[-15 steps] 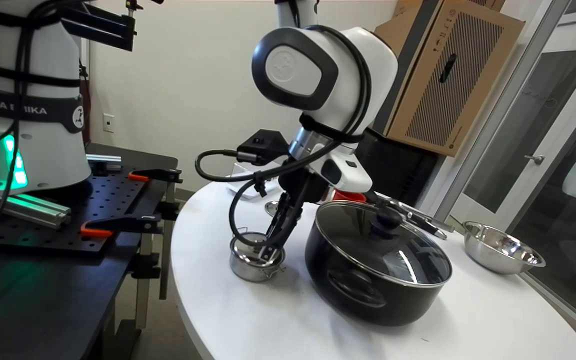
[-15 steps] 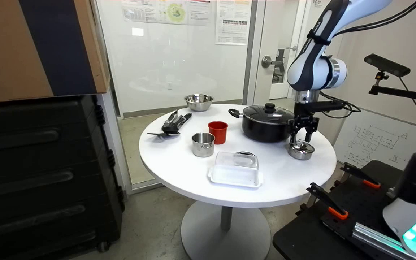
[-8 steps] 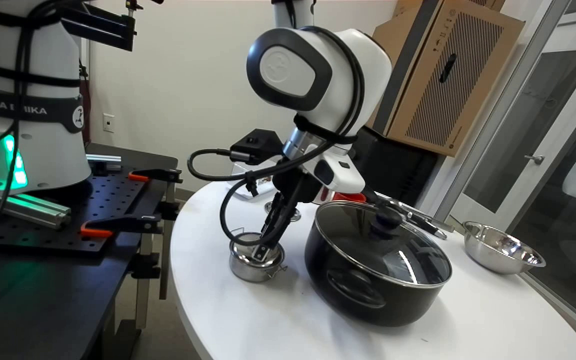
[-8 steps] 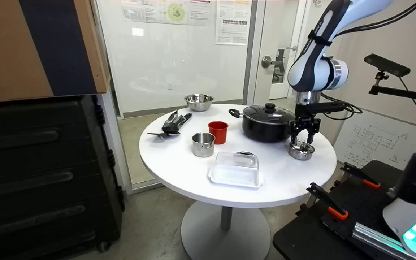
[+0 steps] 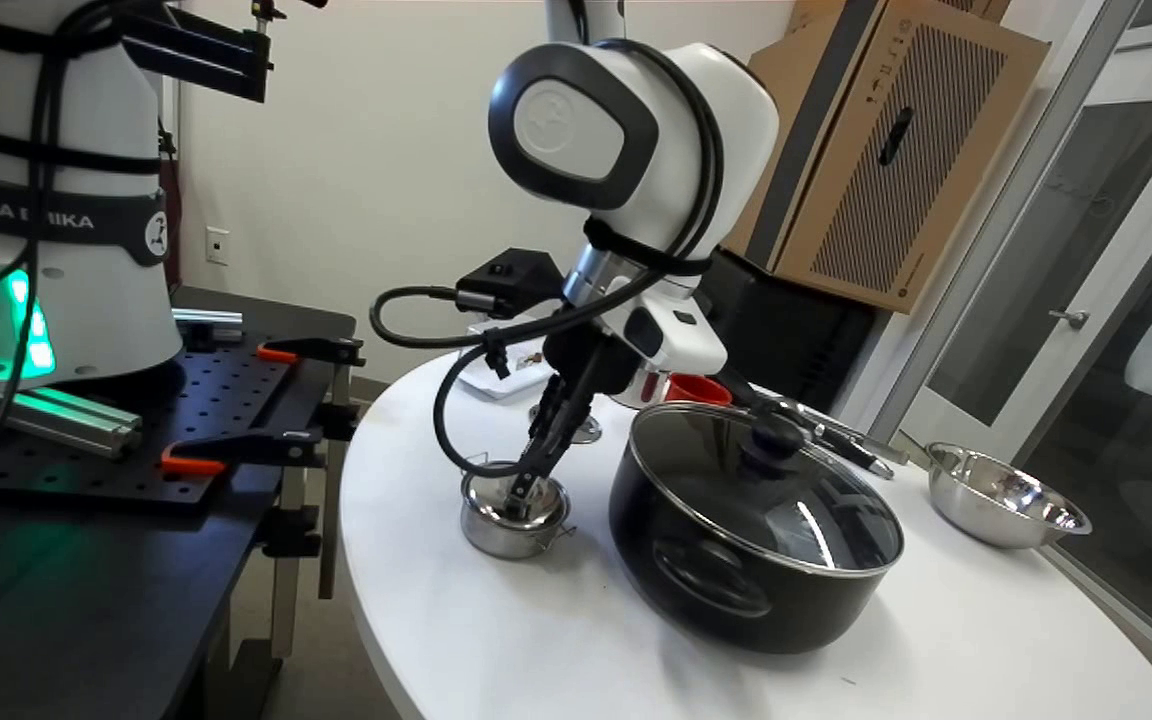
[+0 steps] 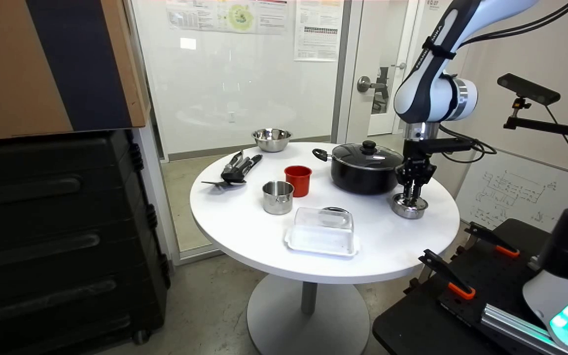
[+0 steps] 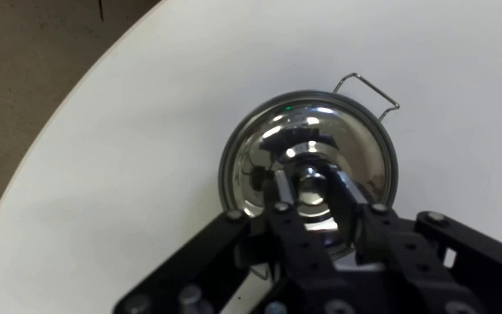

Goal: Pick up the lid and put it on the table

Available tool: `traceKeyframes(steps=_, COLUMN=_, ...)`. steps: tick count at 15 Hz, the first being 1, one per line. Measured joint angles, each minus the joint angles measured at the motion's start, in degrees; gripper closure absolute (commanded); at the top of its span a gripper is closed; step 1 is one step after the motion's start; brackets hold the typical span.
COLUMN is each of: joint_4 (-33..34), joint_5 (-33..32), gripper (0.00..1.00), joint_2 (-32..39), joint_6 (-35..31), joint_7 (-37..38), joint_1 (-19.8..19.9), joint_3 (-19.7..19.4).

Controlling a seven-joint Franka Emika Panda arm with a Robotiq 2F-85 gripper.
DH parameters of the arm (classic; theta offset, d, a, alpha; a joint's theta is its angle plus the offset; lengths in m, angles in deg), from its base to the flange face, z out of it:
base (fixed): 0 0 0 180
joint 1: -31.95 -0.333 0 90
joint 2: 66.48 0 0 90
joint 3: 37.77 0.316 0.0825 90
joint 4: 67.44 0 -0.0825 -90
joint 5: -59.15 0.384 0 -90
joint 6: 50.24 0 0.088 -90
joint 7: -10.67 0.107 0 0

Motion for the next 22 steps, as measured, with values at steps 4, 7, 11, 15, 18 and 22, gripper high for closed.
traceKeyframes(steps=4, joint_4=-0.1, joint_5=0.3, gripper=0.95, joint_2=-0.2, joint_6=0.0, joint_7=0.0, joint_1=0.0, joint_3=0.2)
traceKeyframes(steps=7, joint_4=-0.5, joint_5=1.1, gripper=0.95, joint_2=-0.9, joint_6=0.1, joint_7=-0.6, joint_1=0.0, joint_3=0.5)
traceKeyframes(steps=11, joint_4=-4.1, joint_5=2.7, gripper=0.95, joint_2=-6.9, joint_6=1.0, joint_7=-4.5, joint_1=0.1, joint_3=1.6)
traceKeyframes(steps=15, joint_4=-8.7, joint_5=2.0, gripper=0.95, joint_2=-13.2, joint_6=2.3, joint_7=-6.6, joint_1=-1.8, joint_3=2.3)
traceKeyframes(steps=18, joint_4=-11.2, joint_5=0.5, gripper=0.95, joint_2=-14.6, joint_6=2.0, joint_7=-6.6, joint_1=-4.4, joint_3=3.3)
traceKeyframes(steps=22, joint_4=-12.1, joint_5=-2.9, gripper=0.95, joint_2=-12.7, joint_6=-0.4, joint_7=-6.1, joint_1=-7.7, joint_3=5.2)
